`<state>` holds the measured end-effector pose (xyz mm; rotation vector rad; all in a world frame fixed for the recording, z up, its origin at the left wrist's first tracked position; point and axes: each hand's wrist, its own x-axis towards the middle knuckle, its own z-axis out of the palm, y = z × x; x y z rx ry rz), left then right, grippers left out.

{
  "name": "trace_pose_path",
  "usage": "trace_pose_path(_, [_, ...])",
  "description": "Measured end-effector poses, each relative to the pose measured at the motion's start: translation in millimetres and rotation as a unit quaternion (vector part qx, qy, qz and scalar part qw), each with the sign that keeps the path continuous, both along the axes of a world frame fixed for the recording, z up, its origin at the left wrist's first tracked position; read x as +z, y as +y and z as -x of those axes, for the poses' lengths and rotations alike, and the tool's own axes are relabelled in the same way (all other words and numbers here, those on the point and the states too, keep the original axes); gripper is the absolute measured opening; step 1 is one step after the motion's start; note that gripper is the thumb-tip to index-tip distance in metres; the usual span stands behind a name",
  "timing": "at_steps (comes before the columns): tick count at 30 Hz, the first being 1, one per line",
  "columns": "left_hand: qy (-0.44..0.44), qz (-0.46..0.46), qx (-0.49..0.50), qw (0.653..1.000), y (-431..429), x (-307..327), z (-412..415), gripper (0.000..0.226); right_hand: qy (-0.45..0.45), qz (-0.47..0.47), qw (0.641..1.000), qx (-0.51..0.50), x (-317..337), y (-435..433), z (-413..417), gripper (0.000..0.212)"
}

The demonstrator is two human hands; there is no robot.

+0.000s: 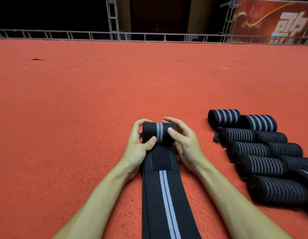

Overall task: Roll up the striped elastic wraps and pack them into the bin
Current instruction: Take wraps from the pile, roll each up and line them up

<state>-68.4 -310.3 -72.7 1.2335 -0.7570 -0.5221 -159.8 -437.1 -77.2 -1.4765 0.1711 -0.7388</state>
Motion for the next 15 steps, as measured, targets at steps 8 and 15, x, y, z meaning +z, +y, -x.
trace_pose_path(8, [0.027,0.054,-0.015,0.998,2,5,2,0.061,0.122,0.119,0.983,-0.061,9,16,-3,0.052])
trace_pose_path(15, [0.0,0.022,-0.053,0.998,0,6,12,0.05,0.094,0.04,0.992,-0.067,15,20,-2,0.018])
